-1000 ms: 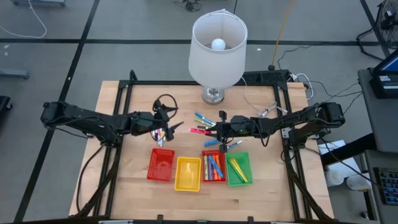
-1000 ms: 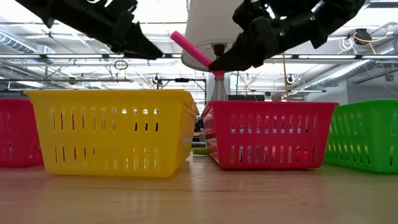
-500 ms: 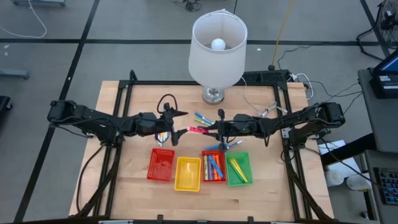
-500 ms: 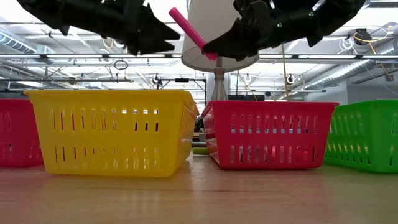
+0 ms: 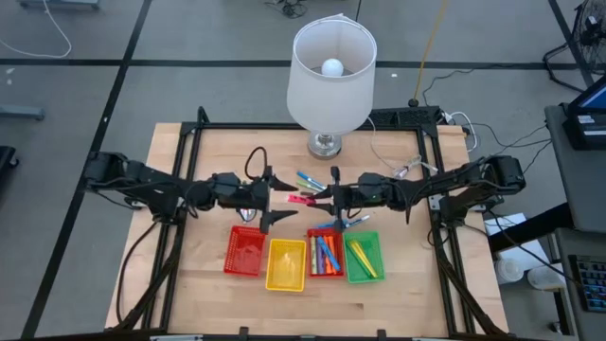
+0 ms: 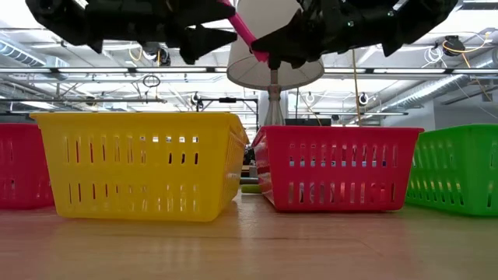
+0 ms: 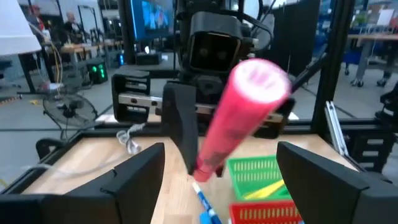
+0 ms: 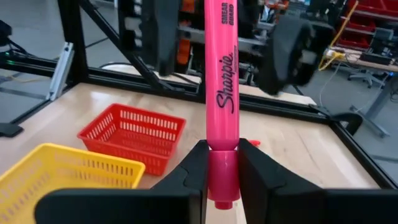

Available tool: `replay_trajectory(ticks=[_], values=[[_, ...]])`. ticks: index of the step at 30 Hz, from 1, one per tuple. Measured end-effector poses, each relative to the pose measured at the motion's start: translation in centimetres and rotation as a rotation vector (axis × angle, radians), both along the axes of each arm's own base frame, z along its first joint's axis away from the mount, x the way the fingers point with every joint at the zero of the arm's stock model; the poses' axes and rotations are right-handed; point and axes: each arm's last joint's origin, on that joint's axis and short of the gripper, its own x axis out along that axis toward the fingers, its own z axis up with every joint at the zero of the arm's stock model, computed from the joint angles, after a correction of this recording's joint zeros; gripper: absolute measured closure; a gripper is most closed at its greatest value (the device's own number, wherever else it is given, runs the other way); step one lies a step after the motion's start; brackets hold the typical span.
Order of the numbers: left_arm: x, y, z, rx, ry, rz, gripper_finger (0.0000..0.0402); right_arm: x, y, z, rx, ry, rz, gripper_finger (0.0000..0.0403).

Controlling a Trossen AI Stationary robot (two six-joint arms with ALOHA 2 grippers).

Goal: Pick & Place Markers
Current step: Put the large pink highlighter into the right red bin

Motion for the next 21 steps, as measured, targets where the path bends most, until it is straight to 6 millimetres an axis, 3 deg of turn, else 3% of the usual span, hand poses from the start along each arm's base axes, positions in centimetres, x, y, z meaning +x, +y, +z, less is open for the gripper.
replay_trajectory(ticks=[7,21], values=[[0.89,-0.02,-0.51,0.029,-0.080,0.003,0.0084,0.14,0.67,0.00,-0.005,-0.020,0.022,0.0356],[0.91,-0.06,-0.03,0.022,-0.130,-0.005,0.0121,0.17,0.72,0.21,-0.016,-0.045,0.025,0.0356]])
